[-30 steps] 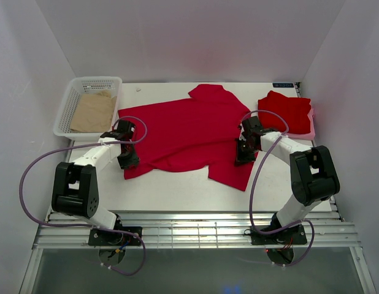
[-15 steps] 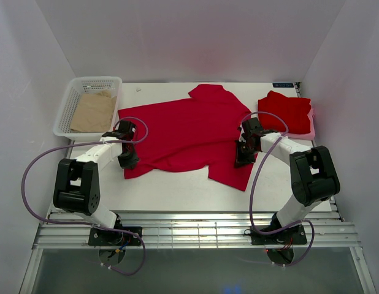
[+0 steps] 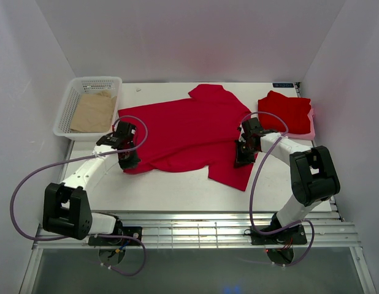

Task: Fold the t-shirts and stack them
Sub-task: Flatten out the tshirt

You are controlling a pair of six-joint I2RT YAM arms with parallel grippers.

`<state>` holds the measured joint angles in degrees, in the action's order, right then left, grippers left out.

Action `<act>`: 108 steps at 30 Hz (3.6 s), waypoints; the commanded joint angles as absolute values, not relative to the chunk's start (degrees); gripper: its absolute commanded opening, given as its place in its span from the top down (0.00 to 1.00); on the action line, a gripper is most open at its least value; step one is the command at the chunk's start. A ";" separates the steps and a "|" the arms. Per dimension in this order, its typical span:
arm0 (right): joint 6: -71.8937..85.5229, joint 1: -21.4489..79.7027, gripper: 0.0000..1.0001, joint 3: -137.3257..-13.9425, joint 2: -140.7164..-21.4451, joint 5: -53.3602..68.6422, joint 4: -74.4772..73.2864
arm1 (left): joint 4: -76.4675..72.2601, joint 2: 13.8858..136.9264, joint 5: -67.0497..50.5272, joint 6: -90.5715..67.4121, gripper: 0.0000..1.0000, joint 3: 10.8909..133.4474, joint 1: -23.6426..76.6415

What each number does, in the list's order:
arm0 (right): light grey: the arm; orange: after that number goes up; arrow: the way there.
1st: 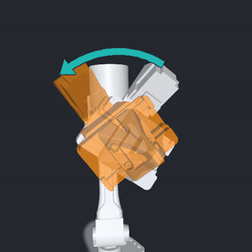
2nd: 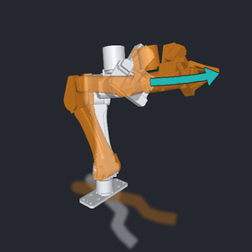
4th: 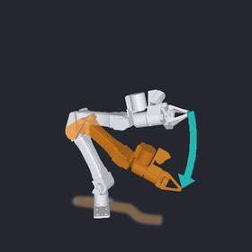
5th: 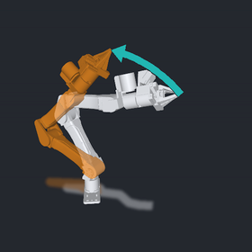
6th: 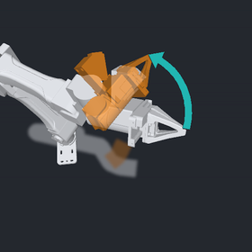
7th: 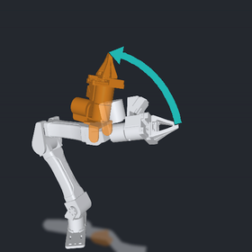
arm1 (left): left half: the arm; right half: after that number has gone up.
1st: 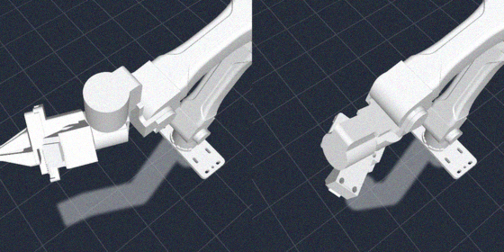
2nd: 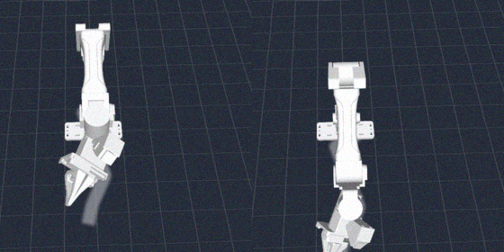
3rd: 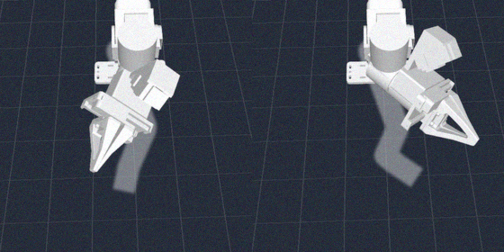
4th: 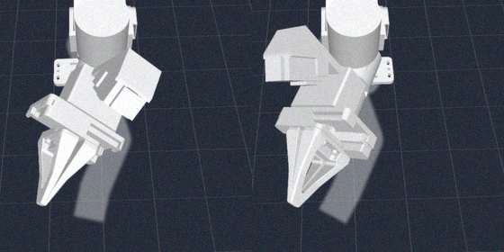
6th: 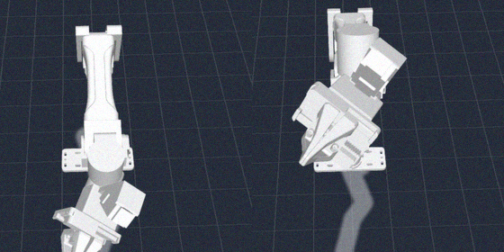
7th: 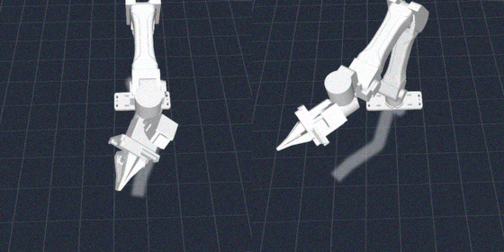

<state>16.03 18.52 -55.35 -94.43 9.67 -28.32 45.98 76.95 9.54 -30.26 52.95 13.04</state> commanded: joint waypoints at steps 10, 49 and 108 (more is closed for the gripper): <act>14.94 19.16 0.92 -58.01 -96.33 11.51 -27.77 | 55.89 74.89 2.55 -37.87 1.00 46.06 19.95; 14.24 18.81 0.92 -101.15 -125.23 5.71 -37.35 | 49.75 117.94 15.73 -34.11 1.00 81.63 14.77; 13.27 17.93 0.52 -55.82 -83.51 1.67 -36.21 | 48.78 106.88 23.73 -26.63 0.20 80.07 9.14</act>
<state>11.92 16.34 -56.97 -87.57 4.36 -34.98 49.84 111.59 21.37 -26.98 80.58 10.72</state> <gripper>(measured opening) 0.482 0.796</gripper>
